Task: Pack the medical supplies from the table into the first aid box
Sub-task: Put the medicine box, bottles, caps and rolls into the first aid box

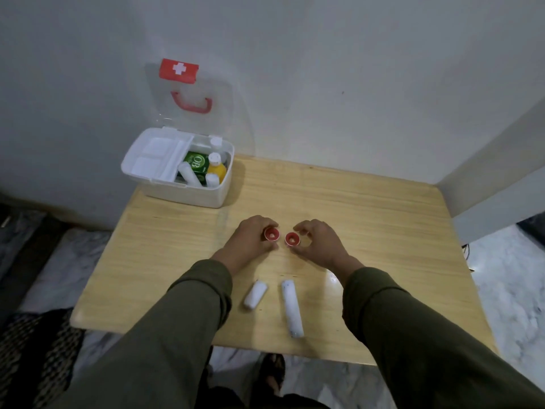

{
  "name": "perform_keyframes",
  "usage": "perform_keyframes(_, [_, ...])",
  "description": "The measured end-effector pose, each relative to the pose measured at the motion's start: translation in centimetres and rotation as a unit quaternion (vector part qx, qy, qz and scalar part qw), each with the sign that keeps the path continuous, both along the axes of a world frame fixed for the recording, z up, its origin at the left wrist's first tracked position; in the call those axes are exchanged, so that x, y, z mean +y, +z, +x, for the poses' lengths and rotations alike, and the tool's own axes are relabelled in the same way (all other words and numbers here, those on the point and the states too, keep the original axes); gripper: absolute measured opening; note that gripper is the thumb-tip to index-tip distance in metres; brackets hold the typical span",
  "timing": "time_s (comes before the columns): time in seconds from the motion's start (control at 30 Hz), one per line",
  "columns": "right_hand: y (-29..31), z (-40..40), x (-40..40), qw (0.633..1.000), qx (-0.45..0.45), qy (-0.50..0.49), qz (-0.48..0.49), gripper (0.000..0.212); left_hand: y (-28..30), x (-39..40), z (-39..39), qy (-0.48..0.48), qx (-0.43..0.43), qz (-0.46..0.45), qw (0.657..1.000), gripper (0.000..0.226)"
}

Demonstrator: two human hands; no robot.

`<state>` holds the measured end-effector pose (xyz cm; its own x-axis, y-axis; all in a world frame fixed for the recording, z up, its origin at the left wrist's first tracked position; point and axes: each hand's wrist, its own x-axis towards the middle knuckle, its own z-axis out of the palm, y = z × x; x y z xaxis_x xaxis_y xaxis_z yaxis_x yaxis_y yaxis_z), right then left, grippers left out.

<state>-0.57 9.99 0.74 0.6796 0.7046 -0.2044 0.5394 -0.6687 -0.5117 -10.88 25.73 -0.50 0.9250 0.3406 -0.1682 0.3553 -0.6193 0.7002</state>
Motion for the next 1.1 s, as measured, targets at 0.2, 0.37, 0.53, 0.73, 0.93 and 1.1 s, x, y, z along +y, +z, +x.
perform_keyframes(0.2, [0.0,0.5,0.3,1.000,0.010,0.008,0.018,0.032,1.0,0.0,-0.1,0.014,0.002,0.012,1.000,0.048])
perform_keyframes(0.37, [2.9,1.2,1.6,0.999,-0.002,-0.001,0.047,0.033,3.9,1.2,0.3,0.019,-0.020,0.040,0.999,0.044])
perform_keyframes(0.53, [7.0,2.0,4.4,0.997,-0.033,-0.001,0.076,0.037,8.1,3.7,0.5,0.024,-0.077,0.050,0.996,0.046])
perform_keyframes(0.73, [11.0,1.5,10.4,0.991,-0.068,-0.006,0.117,0.038,12.4,9.1,-0.9,0.042,-0.108,0.066,0.991,0.046])
perform_keyframes(0.93, [12.9,-1.4,18.9,0.988,-0.082,0.008,0.134,0.037,13.5,18.2,-4.3,0.062,-0.115,0.098,0.987,0.042])
perform_keyframes(1.1, [12.0,-4.1,26.1,0.990,-0.073,0.006,0.121,0.034,12.8,25.7,-5.9,0.082,-0.097,0.094,0.987,0.040])
